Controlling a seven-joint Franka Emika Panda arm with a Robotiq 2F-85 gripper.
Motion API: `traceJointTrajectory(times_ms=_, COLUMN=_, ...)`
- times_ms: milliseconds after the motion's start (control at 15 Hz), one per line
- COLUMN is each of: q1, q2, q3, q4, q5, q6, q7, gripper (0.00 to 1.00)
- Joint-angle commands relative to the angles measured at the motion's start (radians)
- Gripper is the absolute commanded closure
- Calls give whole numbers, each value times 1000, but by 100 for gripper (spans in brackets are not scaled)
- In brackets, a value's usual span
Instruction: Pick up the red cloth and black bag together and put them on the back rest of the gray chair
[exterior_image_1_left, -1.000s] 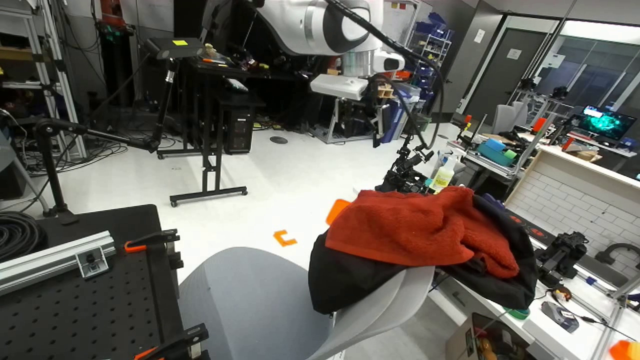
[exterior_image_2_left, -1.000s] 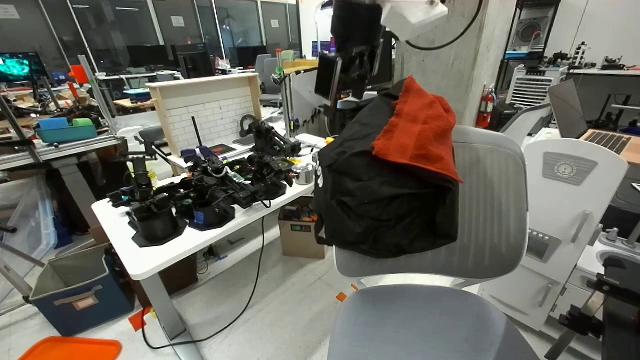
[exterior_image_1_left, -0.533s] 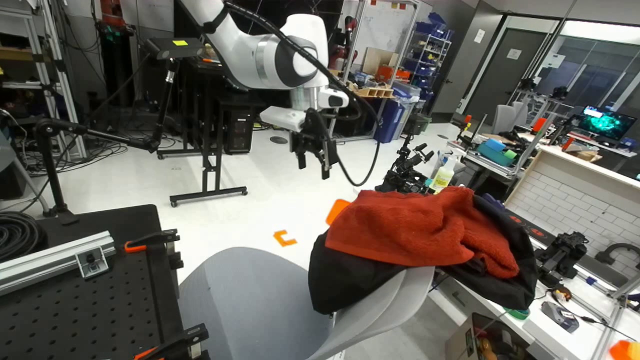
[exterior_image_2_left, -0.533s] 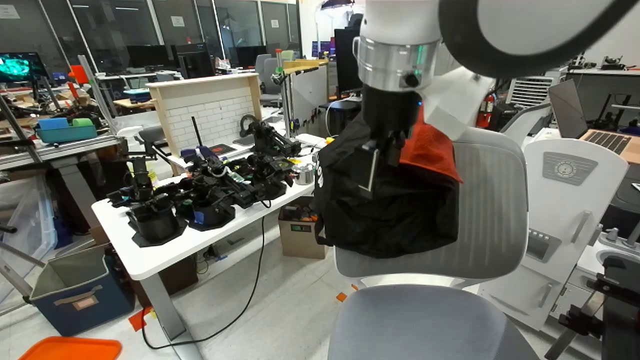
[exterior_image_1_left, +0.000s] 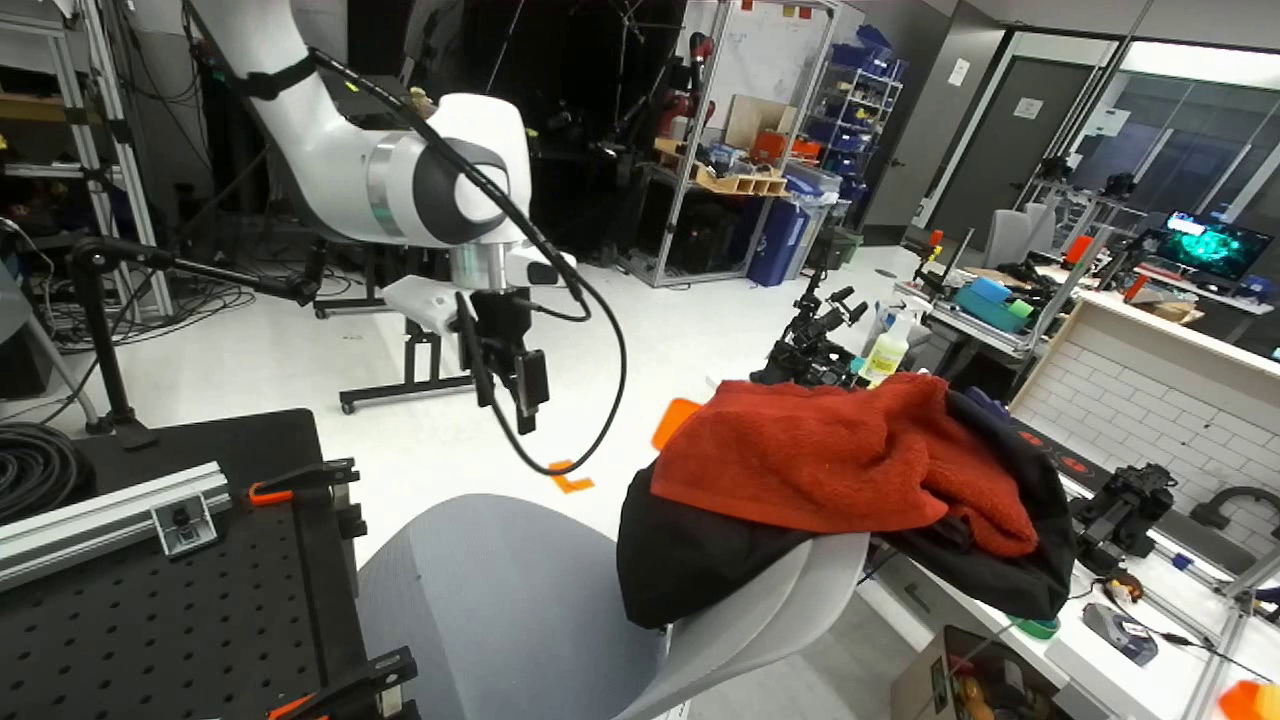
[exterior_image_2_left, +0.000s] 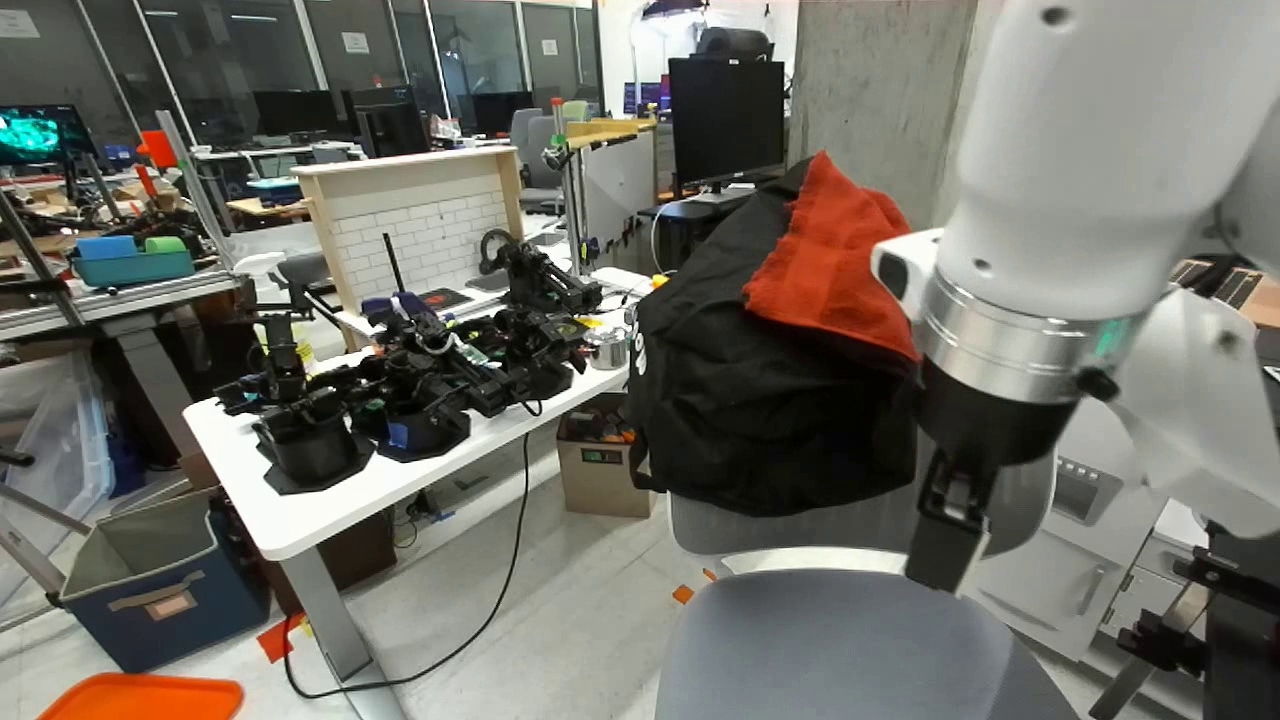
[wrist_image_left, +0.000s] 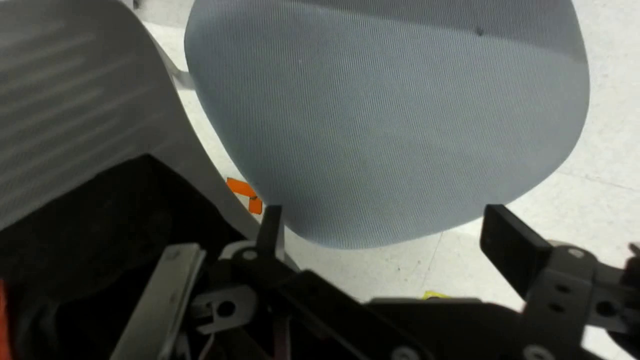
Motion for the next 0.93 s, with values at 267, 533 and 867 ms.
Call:
traceJointTrajectory(times_ms=267, q1=-13, q2=-70, q3=13, q4=-140, q5=-70, q6=55, q7=62, gripper=0)
traceJointTrajectory(times_ms=533, q1=-15, q2=-79, q3=15, q4=-145, q5=-70, q6=55, q7=62, gripper=0)
traceJointTrajectory(times_ms=867, q1=-15, q2=-79, q3=15, q4=-145, q5=-70, q6=55, q7=62, gripper=0)
